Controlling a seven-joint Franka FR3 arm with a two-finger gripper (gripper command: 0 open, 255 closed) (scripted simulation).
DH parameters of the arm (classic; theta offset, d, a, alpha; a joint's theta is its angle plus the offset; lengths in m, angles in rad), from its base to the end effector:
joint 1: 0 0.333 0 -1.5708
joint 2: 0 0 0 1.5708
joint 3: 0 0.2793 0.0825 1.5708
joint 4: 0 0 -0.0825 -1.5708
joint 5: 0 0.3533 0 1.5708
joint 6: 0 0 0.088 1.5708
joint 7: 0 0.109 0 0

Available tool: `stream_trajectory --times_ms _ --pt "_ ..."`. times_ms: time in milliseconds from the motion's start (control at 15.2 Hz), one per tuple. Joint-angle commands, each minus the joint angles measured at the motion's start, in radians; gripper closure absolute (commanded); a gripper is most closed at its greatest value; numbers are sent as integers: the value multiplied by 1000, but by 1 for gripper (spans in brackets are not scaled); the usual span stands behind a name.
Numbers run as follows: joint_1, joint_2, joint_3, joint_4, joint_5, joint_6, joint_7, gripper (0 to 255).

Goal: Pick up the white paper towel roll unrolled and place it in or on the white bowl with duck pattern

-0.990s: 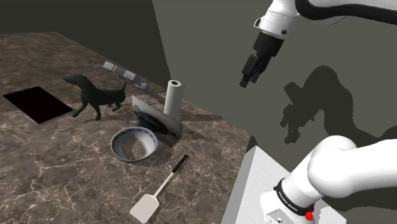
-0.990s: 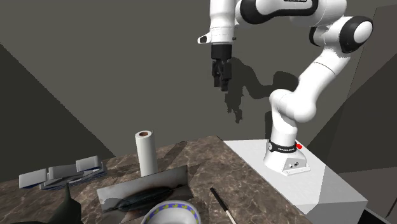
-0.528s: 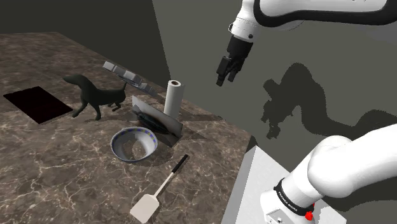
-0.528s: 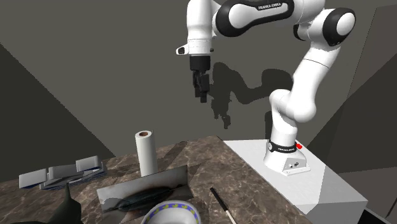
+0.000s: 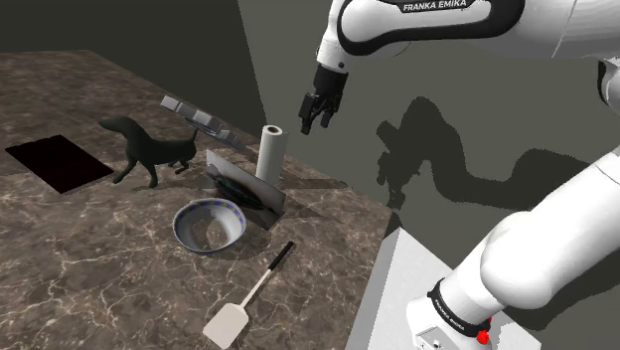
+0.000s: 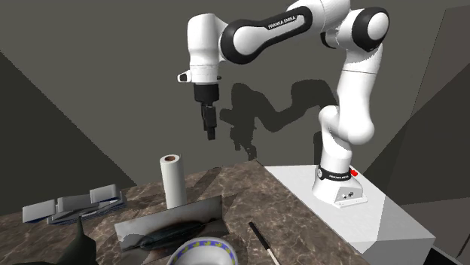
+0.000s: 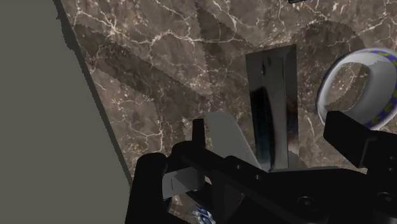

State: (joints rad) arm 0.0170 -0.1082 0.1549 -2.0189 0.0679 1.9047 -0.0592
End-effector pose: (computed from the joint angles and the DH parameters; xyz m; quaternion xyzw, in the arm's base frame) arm 0.4915 0.0923 0.4695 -0.9943 -0.1036 0.0049 0.0235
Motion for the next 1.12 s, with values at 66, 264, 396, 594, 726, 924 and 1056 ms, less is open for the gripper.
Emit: stream_trajectory --times_ms 66,264,396,594,726,924,1056 --pt "6 116 10 91 -19 25 8 0" --pt "14 236 16 194 -41 39 16 0" --pt "22 317 18 271 -57 41 21 0" --pt "28 366 19 308 -66 53 23 0" --pt "28 373 18 290 -68 77 24 0" --pt "30 384 18 264 -69 114 25 0" --pt "30 390 18 251 -71 133 26 0"
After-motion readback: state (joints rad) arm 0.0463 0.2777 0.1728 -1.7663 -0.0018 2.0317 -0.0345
